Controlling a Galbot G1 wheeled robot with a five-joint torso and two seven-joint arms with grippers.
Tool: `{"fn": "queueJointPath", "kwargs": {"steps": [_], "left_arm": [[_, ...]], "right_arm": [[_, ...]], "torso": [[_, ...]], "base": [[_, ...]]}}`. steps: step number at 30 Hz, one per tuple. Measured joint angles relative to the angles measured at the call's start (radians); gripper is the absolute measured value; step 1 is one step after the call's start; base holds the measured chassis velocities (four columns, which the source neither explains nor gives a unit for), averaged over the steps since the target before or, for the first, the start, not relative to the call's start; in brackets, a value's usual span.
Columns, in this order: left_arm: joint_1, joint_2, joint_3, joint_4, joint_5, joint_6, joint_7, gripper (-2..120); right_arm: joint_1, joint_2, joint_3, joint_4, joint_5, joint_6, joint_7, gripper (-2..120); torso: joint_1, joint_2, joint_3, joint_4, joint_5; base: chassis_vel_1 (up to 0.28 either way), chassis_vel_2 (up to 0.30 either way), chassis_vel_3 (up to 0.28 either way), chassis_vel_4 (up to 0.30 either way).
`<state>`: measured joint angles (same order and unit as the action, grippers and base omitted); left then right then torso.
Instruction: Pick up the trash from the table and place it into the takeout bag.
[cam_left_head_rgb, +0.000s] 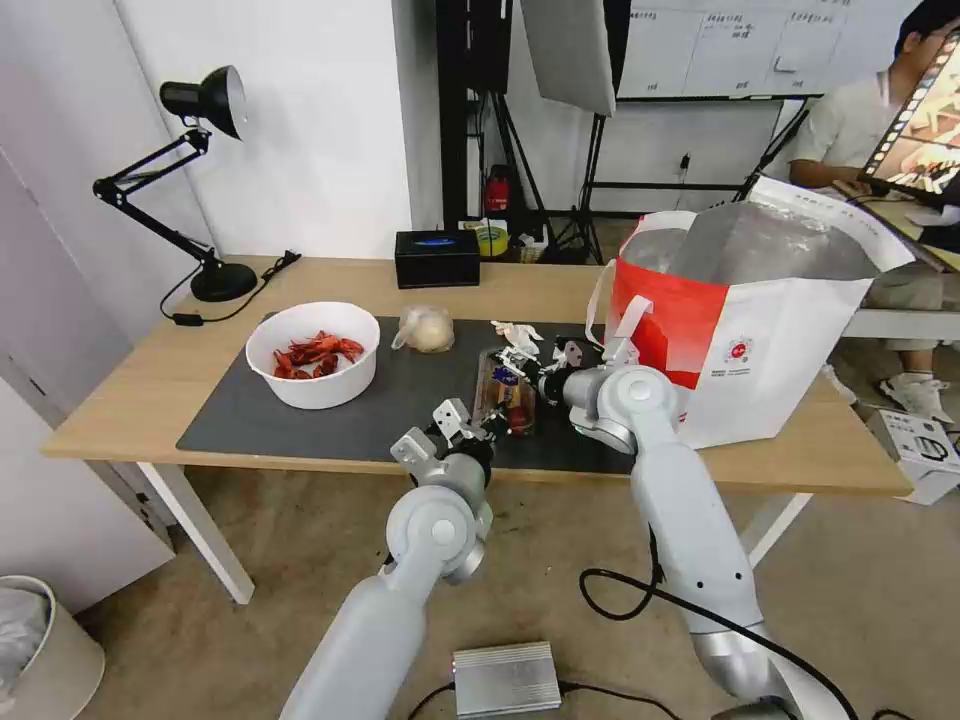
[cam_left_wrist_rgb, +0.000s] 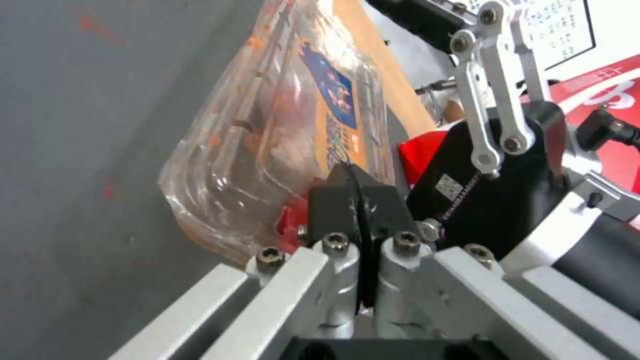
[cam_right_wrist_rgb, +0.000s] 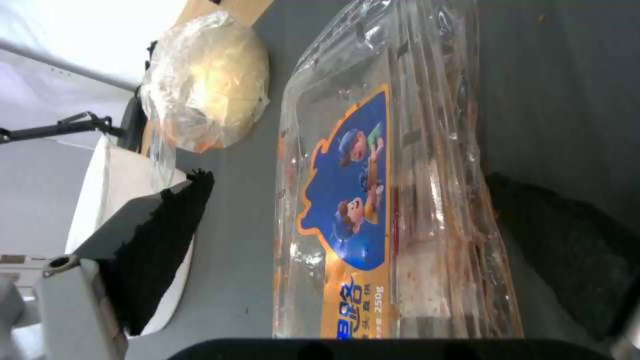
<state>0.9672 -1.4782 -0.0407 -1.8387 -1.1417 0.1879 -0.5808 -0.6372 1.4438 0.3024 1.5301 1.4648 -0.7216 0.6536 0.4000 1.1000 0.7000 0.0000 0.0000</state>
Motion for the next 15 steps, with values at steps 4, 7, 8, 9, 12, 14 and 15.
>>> {"fn": "queueJointPath", "kwargs": {"steps": [4, 7, 8, 9, 12, 14, 15], "left_arm": [[0.001, -0.002, 0.001, -0.001, 0.0, 0.0, 0.0, 0], [0.002, -0.002, 0.002, -0.001, 0.0, 0.0, 0.0, 0], [0.002, -0.002, 0.002, -0.001, 0.0, 0.0, 0.0, 0], [0.002, -0.002, 0.002, -0.002, 0.001, 0.0, 0.0, 0], [0.0, -0.001, 0.002, -0.004, 0.001, 0.0, 0.0, 0], [0.001, -0.001, 0.002, -0.005, 0.001, 0.0, -0.001, 0], [0.001, -0.001, 0.002, -0.005, 0.001, 0.0, -0.001, 0]], "right_arm": [[0.0, 0.0, 0.0, -0.001, 0.002, 0.0, 0.003, 95], [-0.003, 0.001, 0.001, -0.001, 0.005, 0.0, 0.006, 86], [-0.003, 0.001, 0.001, -0.001, 0.005, 0.0, 0.006, 86], [-0.004, 0.001, 0.001, -0.001, 0.005, 0.0, 0.009, 80], [-0.007, 0.003, 0.002, -0.001, 0.007, 0.0, 0.021, 68], [-0.009, 0.005, 0.003, -0.002, 0.008, 0.0, 0.026, 59], [-0.009, 0.005, 0.003, -0.002, 0.008, 0.0, 0.026, 59]], "torso": [[0.0, 0.0, 0.0, 0.0, 0.0], [0.0, 0.0, 0.0, 0.0, 0.0], [0.0, 0.0, 0.0, 0.0, 0.0], [0.0, 0.0, 0.0, 0.0, 0.0], [0.0, 0.0, 0.0, 0.0, 0.0001], [0.0, 0.0, 0.0, 0.0, 0.0001], [0.0, 0.0, 0.0, 0.0, 0.0001]], "base": [[0.0, 0.0, 0.0, 0.0], [0.0, 0.0, 0.0, 0.0], [0.0, 0.0, 0.0, 0.0], [0.0, 0.0, 0.0, 0.0], [0.0, 0.0, 0.0, 0.0], [0.0, 0.0, 0.0, 0.0], [0.0, 0.0, 0.0, 0.0]]}}
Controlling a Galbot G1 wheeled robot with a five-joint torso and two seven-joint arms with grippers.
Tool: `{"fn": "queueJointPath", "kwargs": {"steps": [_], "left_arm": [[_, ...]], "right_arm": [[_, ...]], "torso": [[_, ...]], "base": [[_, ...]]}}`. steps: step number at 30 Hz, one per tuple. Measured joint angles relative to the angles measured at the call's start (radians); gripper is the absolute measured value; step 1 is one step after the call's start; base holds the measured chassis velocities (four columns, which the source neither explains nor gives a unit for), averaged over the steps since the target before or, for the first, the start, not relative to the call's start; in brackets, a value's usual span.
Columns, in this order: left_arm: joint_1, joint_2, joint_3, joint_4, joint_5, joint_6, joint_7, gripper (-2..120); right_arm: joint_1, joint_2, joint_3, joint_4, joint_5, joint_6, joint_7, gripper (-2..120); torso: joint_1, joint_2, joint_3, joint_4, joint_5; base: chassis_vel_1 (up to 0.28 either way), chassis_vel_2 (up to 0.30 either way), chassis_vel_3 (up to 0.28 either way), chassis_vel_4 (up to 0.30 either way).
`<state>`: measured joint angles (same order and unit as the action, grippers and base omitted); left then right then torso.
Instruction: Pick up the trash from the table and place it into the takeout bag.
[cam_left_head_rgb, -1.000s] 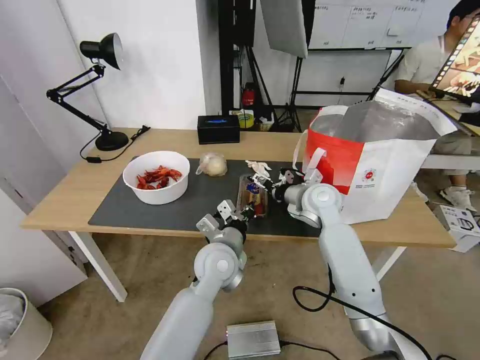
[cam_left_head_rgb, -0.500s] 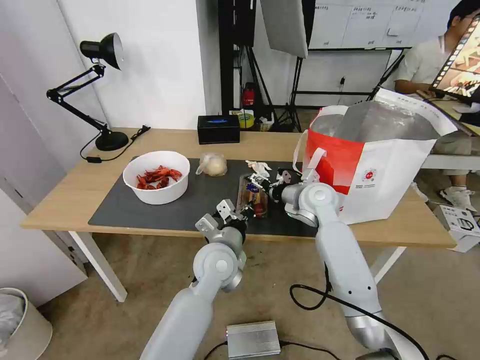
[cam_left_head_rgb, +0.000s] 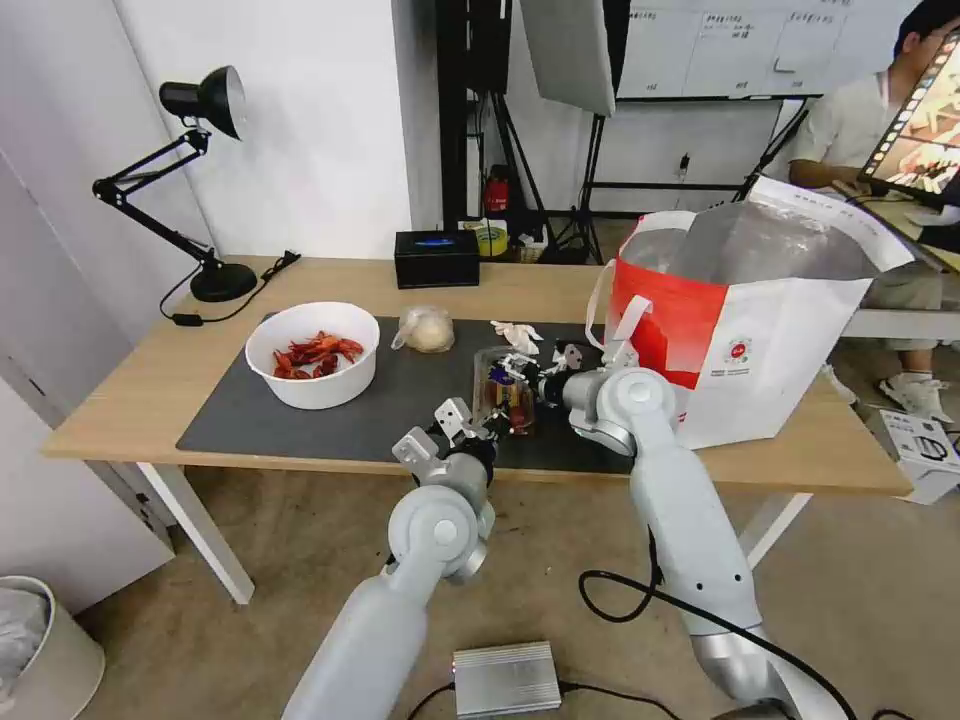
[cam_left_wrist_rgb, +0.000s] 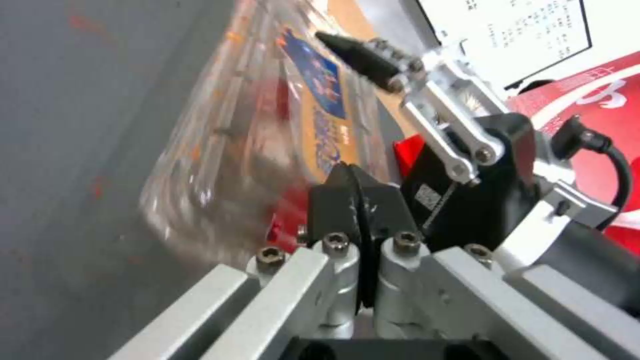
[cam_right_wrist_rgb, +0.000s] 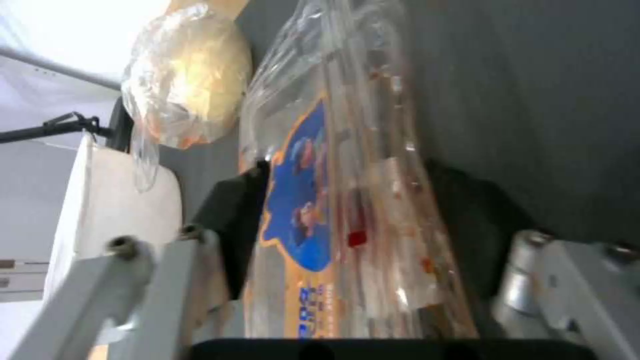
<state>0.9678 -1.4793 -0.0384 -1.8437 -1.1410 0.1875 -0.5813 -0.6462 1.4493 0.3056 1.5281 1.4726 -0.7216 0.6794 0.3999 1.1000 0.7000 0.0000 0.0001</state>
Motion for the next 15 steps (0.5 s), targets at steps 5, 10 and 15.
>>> {"fn": "queueJointPath", "kwargs": {"steps": [5, 10, 15], "left_arm": [[0.002, -0.002, 0.0, -0.001, 0.002, 0.0, 0.0, 0], [0.003, -0.005, 0.001, -0.001, 0.003, -0.001, 0.0, 0], [0.004, -0.004, 0.0, 0.001, 0.004, -0.001, 0.0, 0]], "right_arm": [[-0.004, 0.002, 0.004, 0.0, 0.002, 0.0, 0.007, 41], [-0.01, 0.001, 0.01, 0.0, 0.012, 0.0, 0.017, 20], [-0.014, 0.001, 0.014, 0.001, 0.016, 0.0, 0.018, 2]], "torso": [[0.0, 0.0, 0.0, 0.0, 0.0], [0.0, 0.0, 0.0, 0.0, -0.0001], [0.0, 0.0, 0.0, 0.0002, -0.0001]], "base": [[0.0, 0.0, 0.0, 0.0], [0.0, 0.0, 0.0, 0.0], [0.0, 0.0, 0.0, 0.0]]}}
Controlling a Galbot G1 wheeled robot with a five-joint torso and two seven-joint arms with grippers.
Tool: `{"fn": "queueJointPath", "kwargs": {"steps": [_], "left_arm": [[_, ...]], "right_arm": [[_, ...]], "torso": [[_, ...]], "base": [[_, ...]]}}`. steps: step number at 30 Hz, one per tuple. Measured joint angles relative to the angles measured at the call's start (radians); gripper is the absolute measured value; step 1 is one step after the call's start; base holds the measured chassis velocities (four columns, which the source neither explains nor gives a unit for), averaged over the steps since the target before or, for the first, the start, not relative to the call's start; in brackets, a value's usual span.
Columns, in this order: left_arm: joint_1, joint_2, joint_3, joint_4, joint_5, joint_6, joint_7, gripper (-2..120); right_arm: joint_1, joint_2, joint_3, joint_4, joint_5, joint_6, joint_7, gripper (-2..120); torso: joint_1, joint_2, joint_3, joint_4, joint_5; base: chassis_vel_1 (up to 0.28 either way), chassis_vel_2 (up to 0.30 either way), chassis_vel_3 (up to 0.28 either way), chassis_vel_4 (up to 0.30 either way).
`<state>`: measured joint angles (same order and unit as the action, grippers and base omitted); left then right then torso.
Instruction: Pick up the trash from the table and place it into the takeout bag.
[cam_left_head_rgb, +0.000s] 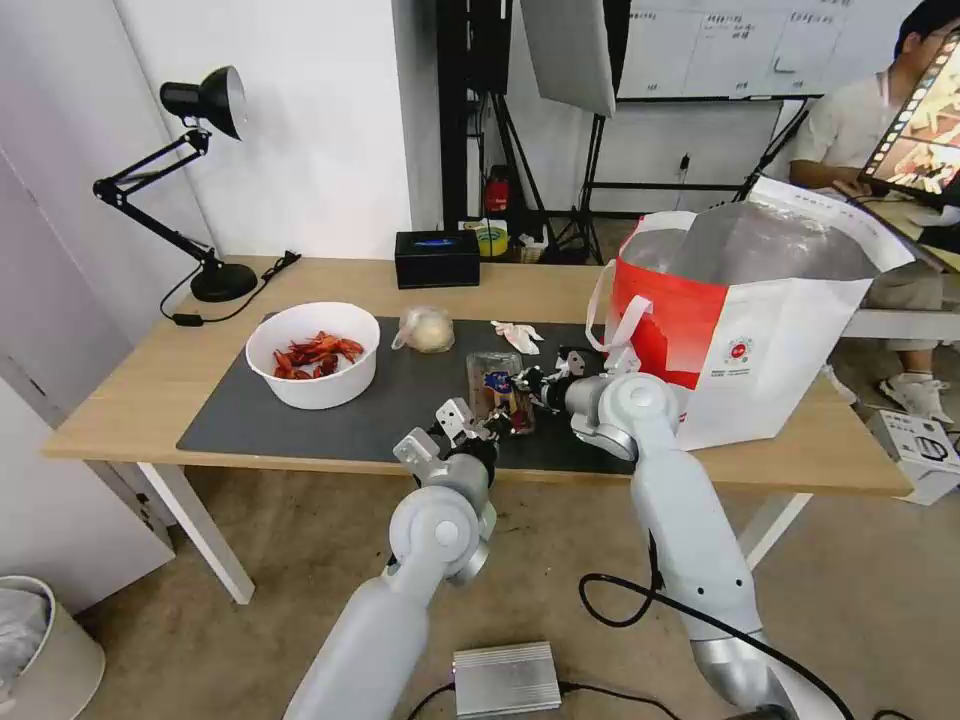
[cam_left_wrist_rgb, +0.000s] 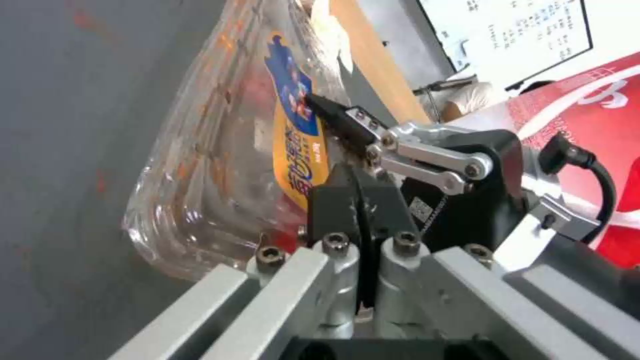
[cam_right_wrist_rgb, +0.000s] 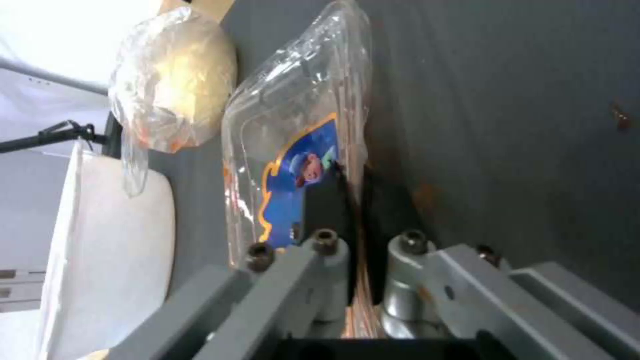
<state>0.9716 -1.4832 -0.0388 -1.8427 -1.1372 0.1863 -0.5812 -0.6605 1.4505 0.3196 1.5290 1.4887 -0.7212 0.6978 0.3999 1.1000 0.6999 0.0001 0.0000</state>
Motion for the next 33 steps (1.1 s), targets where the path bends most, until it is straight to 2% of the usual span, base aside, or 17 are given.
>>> {"fn": "queueJointPath", "kwargs": {"steps": [12, 18, 22, 28, 33], "left_arm": [[0.003, 0.015, -0.015, -0.014, -0.001, -0.001, 0.001, 0], [0.016, 0.034, -0.036, -0.05, -0.005, -0.001, 0.003, 0], [0.039, 0.066, -0.059, -0.077, -0.005, -0.001, 0.008, 0], [0.122, 0.151, -0.146, -0.162, -0.017, -0.014, 0.033, 0], [0.152, 0.184, -0.186, -0.196, -0.034, -0.013, 0.045, 0]], "right_arm": [[0.001, 0.0, 0.004, 0.0, 0.002, 0.0, 0.01, 0], [-0.001, -0.001, 0.006, 0.001, 0.002, 0.0, 0.011, 0], [-0.003, 0.0, 0.009, 0.002, 0.002, 0.0, 0.011, 0], [-0.004, -0.006, 0.012, 0.003, 0.002, 0.0, 0.008, 0], [-0.01, -0.007, 0.02, 0.006, 0.003, 0.0, 0.003, 0]], "torso": [[0.0, 0.0, 0.0, 0.0001, 0.0], [0.0, 0.0, 0.0, 0.0, 0.0], [0.0, 0.0, 0.0, 0.0, -0.0001], [0.0, 0.0, 0.0, 0.0001, -0.0002], [0.0, 0.0, 0.0, -0.0003, -0.0002]], "base": [[0.0, 0.0, 0.0, 0.0], [0.0, 0.0, 0.0, 0.0], [0.0, 0.0, 0.0, 0.0], [0.0, 0.0, 0.0, 0.0], [0.0, 0.0, 0.0, 0.0]]}}
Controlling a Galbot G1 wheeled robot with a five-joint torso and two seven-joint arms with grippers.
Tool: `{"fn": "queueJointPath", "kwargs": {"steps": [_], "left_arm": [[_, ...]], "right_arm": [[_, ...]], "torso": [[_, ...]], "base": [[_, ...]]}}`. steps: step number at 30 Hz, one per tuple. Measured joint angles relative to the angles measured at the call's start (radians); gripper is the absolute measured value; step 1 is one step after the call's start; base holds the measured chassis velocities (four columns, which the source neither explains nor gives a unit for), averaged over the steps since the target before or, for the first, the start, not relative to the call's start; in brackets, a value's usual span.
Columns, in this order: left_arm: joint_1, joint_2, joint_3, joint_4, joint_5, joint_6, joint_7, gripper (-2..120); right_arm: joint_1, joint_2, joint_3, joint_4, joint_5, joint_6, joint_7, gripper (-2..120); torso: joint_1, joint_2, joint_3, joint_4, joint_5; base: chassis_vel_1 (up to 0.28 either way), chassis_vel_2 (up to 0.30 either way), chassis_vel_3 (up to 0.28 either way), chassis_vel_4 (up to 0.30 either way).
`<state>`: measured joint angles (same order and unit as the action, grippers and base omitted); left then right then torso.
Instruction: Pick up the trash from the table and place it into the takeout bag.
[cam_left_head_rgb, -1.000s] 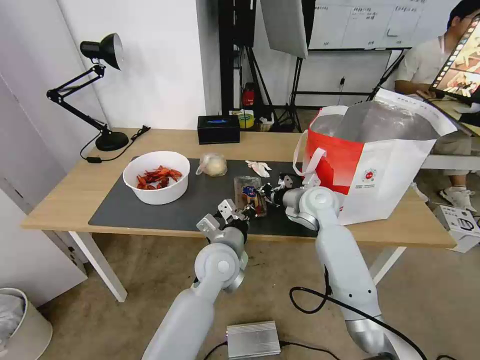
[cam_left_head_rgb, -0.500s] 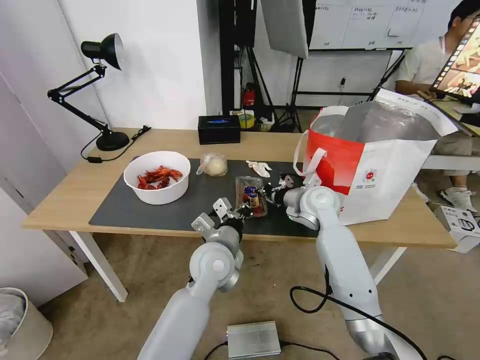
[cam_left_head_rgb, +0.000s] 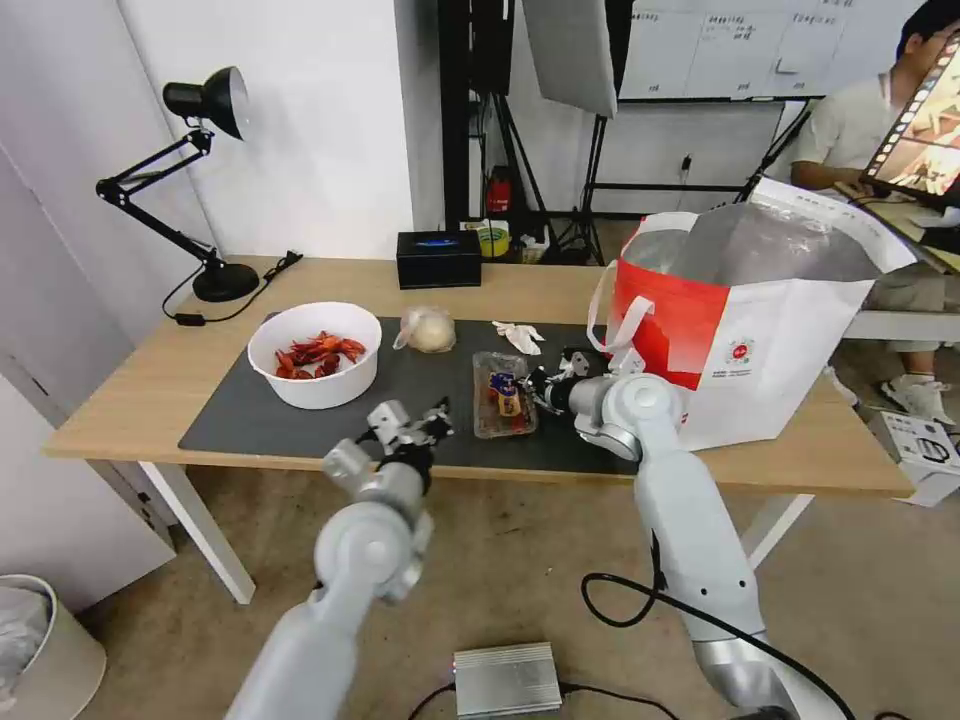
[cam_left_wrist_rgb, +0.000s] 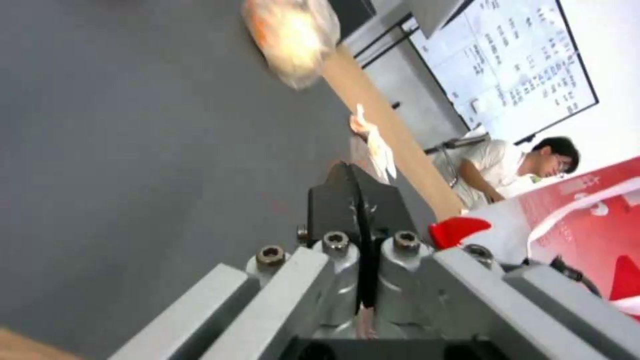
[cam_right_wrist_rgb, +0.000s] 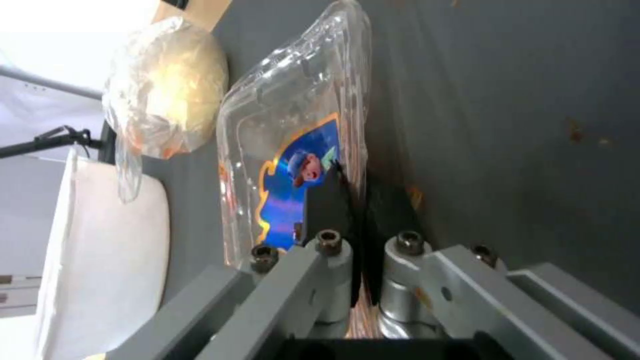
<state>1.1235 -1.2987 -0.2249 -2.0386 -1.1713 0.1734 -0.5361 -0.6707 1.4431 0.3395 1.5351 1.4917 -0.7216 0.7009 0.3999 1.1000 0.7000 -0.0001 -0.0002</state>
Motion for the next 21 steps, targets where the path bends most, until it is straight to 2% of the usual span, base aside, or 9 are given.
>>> {"fn": "queueJointPath", "kwargs": {"steps": [6, 8, 10, 12, 14, 15, 16, 20, 21], "left_arm": [[0.081, 0.028, -0.046, -0.032, 0.048, 0.015, 0.057, 2], [0.119, 0.041, -0.068, -0.044, 0.086, 0.017, 0.094, 12], [0.134, 0.048, -0.079, -0.051, 0.101, 0.018, 0.11, 15], [0.159, 0.069, -0.108, -0.073, 0.122, 0.018, 0.14, 27], [0.163, 0.075, -0.115, -0.078, 0.127, 0.018, 0.145, 28], [0.175, 0.089, -0.132, -0.087, 0.147, 0.018, 0.161, 36], [0.175, 0.089, -0.132, -0.087, 0.147, 0.018, 0.161, 36], [0.2, 0.102, -0.155, -0.105, 0.178, 0.018, 0.182, 54], [0.2, 0.102, -0.155, -0.105, 0.178, 0.018, 0.182, 54]], "right_arm": [[-0.012, 0.003, 0.009, 0.005, 0.003, 0.0, -0.007, 0], [-0.016, 0.002, 0.014, 0.011, 0.006, 0.0, -0.016, 0], [-0.019, 0.0, 0.016, 0.015, 0.007, 0.0, -0.021, 0], [-0.022, -0.002, 0.025, 0.026, 0.018, 0.0, -0.028, 0], [-0.022, -0.003, 0.026, 0.029, 0.02, 0.0, -0.031, 0], [-0.022, -0.003, 0.032, 0.038, 0.026, 0.0, -0.04, 0], [-0.022, -0.003, 0.032, 0.038, 0.026, 0.0, -0.04, 0], [-0.022, -0.002, 0.038, 0.049, 0.03, 0.0, -0.062, 0], [-0.022, -0.002, 0.038, 0.049, 0.03, 0.0, -0.062, 0]], "torso": [[0.0, 0.0, 0.0, 0.0001, 0.0], [0.0, 0.0, 0.0, 0.0001, 0.0], [0.0, 0.0, 0.0, 0.0, 0.0], [0.0, 0.0, 0.0, -0.0001, 0.0001], [0.0, 0.0, 0.0, -0.0001, 0.0001], [0.0, 0.0, 0.0, -0.0002, 0.0001], [0.0, 0.0, 0.0, -0.0002, 0.0001], [0.0, 0.0, 0.0, 0.0, 0.0001], [0.0, 0.0, 0.0, 0.0, 0.0001]], "base": [[0.0, 0.0, 0.0, 0.0], [0.0, 0.0, 0.0, 0.0], [0.0, 0.0, 0.0, 0.0], [0.0, 0.0, 0.0, 0.0], [0.0, 0.0, 0.0, 0.0], [0.0, 0.0, 0.0, 0.0], [0.0, 0.0, 0.0, 0.0], [0.0, 0.0, 0.0, 0.0], [0.0, 0.0, 0.0, 0.0]]}}
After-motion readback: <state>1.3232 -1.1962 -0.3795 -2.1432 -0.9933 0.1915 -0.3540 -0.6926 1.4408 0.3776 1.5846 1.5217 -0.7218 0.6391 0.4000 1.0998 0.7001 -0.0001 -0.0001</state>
